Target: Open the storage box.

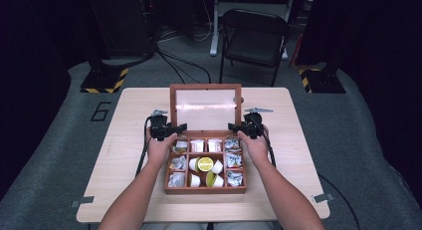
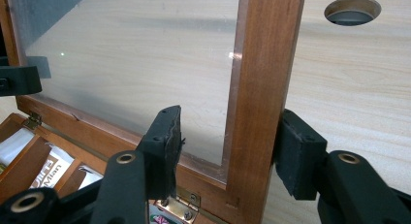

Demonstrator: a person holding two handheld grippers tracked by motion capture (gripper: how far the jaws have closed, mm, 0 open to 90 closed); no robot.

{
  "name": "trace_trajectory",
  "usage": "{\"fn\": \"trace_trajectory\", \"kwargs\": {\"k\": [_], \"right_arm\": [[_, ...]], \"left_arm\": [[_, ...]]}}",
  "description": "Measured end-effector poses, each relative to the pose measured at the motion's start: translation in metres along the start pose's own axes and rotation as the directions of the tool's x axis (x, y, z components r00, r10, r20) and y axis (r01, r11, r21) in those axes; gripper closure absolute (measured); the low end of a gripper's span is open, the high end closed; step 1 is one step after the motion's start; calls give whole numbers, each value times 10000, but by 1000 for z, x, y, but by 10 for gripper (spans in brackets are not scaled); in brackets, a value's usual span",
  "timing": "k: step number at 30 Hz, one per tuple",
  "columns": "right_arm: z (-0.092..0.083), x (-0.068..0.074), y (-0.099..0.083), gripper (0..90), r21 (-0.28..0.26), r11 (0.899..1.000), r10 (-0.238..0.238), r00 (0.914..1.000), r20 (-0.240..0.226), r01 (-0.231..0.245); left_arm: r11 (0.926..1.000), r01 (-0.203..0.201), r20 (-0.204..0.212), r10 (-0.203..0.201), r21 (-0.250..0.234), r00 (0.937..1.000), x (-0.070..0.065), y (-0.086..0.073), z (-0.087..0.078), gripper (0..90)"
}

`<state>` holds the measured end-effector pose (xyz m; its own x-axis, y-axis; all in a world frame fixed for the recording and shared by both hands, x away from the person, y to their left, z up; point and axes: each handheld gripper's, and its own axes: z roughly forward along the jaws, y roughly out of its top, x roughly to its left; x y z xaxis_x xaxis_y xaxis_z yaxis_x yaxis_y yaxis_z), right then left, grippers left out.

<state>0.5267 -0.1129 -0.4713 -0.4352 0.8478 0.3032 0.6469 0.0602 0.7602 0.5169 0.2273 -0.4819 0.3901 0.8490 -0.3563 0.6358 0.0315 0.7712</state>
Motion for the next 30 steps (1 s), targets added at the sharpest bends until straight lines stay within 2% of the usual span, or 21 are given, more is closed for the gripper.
{"fn": "trace_trajectory", "kwargs": {"k": [5,9,15,25,30], "right_arm": [[2,-2,-1,469,6,10000,94,9999,-55,-94],[2,-1,1,463,35,9999,148,9999,-12,-148],[4,-2,1,447,99,9997,238,9997,-7,-238],[6,-1,0,431,114,9998,190,9997,145,-191],[7,-4,0,438,186,9995,260,9996,-76,-259]], "left_arm": [[9997,215,-169,-213,80,9996,-1,0,1,378],[9997,207,-356,-203,129,9992,-4,0,3,343],[9994,309,-357,-303,165,9989,-3,-1,6,325],[9994,247,-512,-234,252,9984,-4,0,7,313],[9986,430,-521,-413,309,9978,-3,0,9,312]]}}
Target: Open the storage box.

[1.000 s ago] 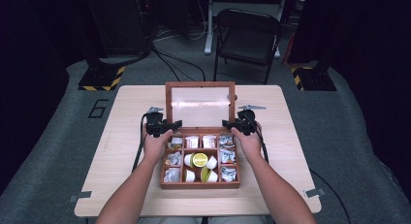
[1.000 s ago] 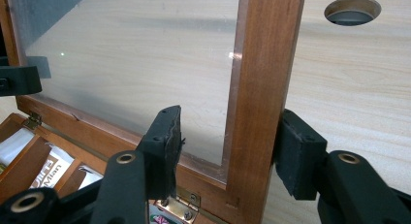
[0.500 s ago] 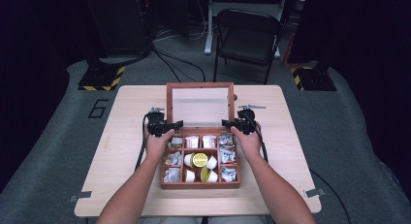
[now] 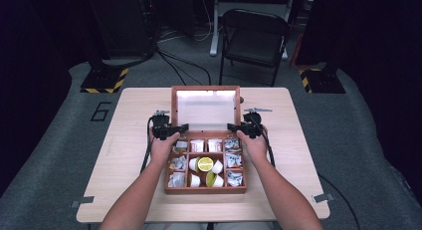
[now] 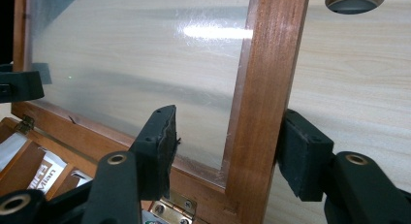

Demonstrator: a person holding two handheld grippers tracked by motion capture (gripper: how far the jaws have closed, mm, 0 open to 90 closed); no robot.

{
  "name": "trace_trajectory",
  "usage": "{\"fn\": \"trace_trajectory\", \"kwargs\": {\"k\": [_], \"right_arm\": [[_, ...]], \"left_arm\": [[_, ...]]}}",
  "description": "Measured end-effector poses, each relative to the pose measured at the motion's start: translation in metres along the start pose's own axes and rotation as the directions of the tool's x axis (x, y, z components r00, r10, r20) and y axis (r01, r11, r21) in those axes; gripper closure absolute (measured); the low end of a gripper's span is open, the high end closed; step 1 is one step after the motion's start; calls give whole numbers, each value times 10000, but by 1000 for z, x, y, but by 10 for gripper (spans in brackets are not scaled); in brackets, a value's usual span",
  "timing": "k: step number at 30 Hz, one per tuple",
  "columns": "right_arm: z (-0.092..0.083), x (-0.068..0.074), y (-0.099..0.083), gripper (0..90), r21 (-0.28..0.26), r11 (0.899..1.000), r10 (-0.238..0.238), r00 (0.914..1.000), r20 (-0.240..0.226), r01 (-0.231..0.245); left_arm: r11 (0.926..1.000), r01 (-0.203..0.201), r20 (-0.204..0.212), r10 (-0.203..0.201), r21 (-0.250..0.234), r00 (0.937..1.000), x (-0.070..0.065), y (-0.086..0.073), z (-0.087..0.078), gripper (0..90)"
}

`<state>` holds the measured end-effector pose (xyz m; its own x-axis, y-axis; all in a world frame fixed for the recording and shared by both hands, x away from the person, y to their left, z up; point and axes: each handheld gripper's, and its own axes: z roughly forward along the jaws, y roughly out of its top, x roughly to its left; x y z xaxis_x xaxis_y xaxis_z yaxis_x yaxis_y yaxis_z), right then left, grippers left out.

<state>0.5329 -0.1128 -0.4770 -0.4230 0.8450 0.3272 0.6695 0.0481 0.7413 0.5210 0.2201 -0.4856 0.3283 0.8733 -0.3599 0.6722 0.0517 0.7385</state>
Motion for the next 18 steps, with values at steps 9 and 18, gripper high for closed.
{"fn": "trace_trajectory", "kwargs": {"k": [9,18], "right_arm": [[3,-8,-1,451,152,9985,539,9977,-400,-534],[3,-16,-2,498,167,9935,1138,9901,-819,-1128]], "left_arm": [[9996,167,-26,-166,227,9999,1,-1,3,299],[9997,140,-54,-139,190,9999,2,-1,4,292]]}}
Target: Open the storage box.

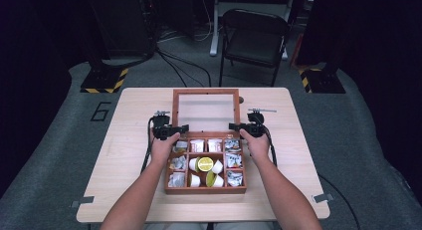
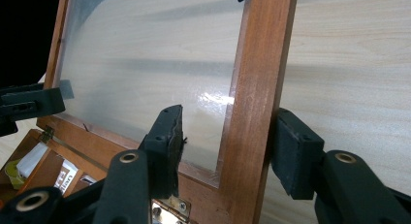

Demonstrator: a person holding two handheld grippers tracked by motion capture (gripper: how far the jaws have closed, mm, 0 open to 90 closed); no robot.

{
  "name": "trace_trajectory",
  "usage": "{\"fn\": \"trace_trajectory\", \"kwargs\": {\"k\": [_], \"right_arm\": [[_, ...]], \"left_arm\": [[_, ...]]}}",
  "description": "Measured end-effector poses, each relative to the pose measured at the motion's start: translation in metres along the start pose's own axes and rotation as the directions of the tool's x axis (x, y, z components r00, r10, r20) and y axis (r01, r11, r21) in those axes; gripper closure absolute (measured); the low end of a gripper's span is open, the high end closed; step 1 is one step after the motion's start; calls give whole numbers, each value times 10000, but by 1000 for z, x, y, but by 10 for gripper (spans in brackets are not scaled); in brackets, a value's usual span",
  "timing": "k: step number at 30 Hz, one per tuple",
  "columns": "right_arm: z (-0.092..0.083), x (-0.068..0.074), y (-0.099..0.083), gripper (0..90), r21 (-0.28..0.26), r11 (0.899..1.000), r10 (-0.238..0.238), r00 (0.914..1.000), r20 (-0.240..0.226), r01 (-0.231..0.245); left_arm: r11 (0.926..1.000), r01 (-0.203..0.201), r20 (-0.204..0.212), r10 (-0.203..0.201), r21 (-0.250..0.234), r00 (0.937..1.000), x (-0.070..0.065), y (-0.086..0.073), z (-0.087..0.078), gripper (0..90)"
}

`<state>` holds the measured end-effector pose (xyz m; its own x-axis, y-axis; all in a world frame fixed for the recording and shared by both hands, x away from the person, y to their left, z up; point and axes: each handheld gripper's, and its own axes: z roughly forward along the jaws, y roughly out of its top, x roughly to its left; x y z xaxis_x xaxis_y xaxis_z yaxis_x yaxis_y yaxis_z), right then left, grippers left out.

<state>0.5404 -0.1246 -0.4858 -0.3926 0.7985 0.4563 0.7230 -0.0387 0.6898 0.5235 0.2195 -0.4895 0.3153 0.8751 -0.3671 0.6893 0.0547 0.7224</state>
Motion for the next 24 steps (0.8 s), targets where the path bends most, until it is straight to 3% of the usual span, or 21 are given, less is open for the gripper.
{"fn": "trace_trajectory", "kwargs": {"k": [10,14,24], "right_arm": [[2,-5,0,501,129,9997,206,9997,-99,-205],[3,-6,-1,500,232,9990,393,9992,-110,-390],[4,-11,-3,498,523,9953,828,9964,-192,-817]], "left_arm": [[9999,15,-35,-14,107,10000,2,-1,2,280],[9993,43,-59,-41,381,10000,3,1,4,272],[9952,466,244,-489,862,9985,9,4,8,273]]}}
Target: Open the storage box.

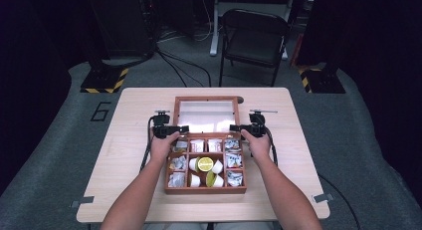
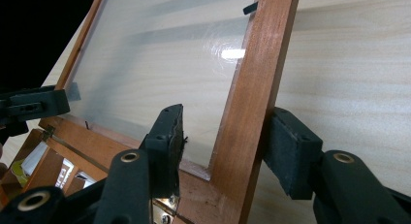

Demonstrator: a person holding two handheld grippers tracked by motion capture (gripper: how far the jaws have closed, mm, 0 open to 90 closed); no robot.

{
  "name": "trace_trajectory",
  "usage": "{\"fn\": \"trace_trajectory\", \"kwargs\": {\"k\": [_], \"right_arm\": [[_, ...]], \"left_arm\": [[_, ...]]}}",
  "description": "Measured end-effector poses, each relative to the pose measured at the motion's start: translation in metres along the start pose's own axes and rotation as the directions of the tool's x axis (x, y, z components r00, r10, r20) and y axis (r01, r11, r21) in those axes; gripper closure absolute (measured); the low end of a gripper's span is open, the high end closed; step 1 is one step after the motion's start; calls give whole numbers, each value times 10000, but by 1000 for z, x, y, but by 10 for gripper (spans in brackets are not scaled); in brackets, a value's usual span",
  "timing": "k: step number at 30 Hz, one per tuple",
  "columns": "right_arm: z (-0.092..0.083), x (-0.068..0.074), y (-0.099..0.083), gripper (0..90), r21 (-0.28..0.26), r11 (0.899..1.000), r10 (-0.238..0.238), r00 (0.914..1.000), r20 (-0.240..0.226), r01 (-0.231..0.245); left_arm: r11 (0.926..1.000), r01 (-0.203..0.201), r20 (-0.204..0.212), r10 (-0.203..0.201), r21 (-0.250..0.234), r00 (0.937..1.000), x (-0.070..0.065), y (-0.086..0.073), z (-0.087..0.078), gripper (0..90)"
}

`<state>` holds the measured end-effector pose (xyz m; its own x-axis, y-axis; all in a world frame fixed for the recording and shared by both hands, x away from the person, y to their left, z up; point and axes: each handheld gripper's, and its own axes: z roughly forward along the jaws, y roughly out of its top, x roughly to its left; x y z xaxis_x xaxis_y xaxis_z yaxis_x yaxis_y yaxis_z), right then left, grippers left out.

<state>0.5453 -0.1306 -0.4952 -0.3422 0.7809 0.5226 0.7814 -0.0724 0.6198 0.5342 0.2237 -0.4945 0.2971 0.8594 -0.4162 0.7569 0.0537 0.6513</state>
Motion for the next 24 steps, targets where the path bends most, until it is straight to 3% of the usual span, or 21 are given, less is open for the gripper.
{"fn": "trace_trajectory", "kwargs": {"k": [6,24], "right_arm": [[1,-1,0,498,39,10000,55,10000,5,-55],[4,-6,-2,494,273,9970,727,9973,-91,-724]], "left_arm": [[9997,-10,105,7,228,9999,3,2,1,274],[9971,655,308,-667,384,9973,7,1,5,271]]}}
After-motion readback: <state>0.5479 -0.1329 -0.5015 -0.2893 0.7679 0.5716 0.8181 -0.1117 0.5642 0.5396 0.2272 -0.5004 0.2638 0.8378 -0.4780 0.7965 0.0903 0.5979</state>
